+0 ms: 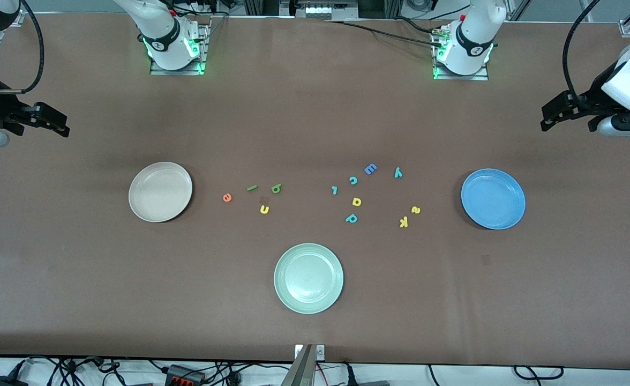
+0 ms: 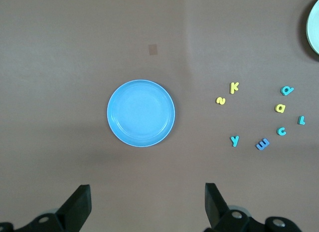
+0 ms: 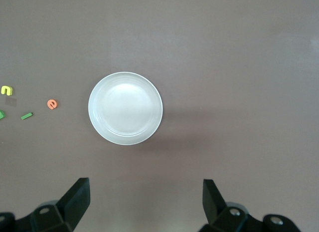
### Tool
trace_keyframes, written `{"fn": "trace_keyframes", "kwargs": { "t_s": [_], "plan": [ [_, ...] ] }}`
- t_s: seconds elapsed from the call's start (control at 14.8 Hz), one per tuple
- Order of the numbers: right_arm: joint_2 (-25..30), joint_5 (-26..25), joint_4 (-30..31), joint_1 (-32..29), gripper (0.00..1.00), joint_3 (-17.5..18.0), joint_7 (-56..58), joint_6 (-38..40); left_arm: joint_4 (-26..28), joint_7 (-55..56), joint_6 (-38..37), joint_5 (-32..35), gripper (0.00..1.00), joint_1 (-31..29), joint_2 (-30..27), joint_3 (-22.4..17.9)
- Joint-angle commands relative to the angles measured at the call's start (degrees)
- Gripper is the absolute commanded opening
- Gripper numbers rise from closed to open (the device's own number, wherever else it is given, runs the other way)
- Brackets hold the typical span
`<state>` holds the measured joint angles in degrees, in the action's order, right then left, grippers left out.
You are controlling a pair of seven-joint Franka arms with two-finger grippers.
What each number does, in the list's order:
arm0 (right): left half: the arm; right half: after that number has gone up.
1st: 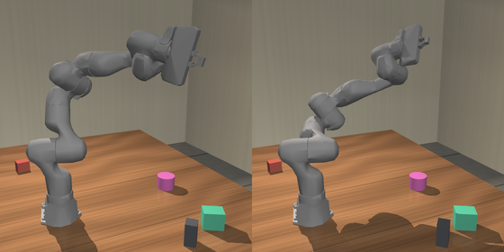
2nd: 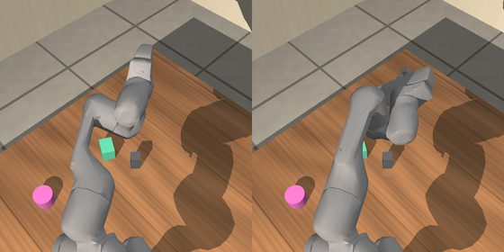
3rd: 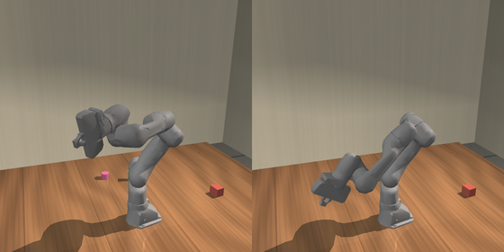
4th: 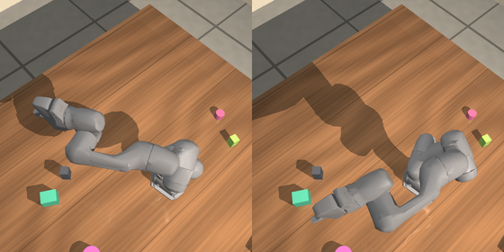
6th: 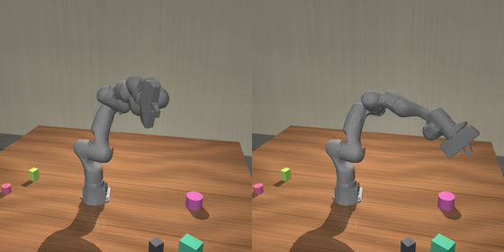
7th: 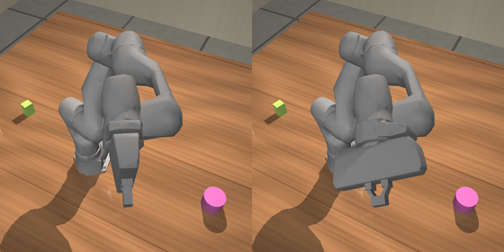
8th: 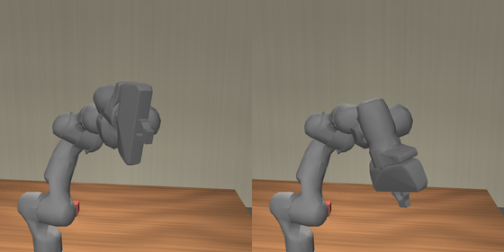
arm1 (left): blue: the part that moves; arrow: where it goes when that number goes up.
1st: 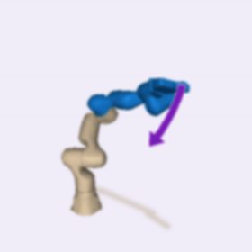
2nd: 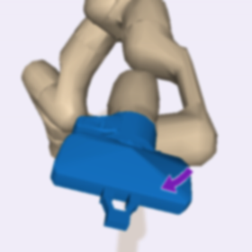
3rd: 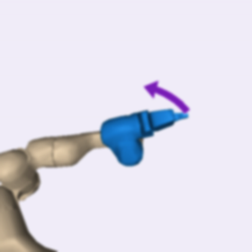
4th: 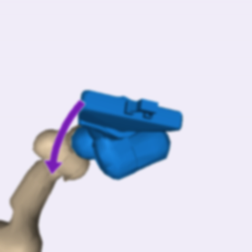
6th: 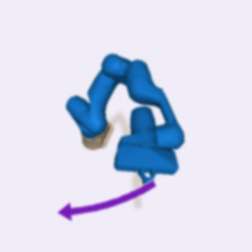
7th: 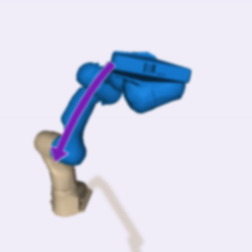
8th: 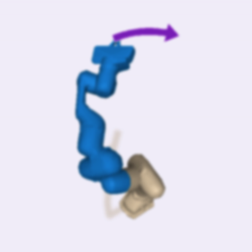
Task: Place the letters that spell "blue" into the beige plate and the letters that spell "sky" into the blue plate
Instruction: 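Lower the left gripper to the yellow k while the right gripper reaches the orange e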
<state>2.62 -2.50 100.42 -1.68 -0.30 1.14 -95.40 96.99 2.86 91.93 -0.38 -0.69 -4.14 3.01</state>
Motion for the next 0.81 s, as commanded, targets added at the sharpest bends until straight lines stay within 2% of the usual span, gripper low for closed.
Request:
{"fn": "trace_keyframes", "kwargs": {
  "t_s": [0.0,0.74],
  "plan": [
    [1.5,-0.5,1.2,-0.5,1.0,0.2,-0.2,-0.1,-1.5,-1.3,-1.3,-0.6,1.0,0.2,0.4,0.2],
    [1.2,-0.5,1.0,-0.5,1.0,0.2,0.2,2.0,-2.1,-0.8,-3.9,-1.1,1.0,0.2,2.0,1.5]
  ]
}}
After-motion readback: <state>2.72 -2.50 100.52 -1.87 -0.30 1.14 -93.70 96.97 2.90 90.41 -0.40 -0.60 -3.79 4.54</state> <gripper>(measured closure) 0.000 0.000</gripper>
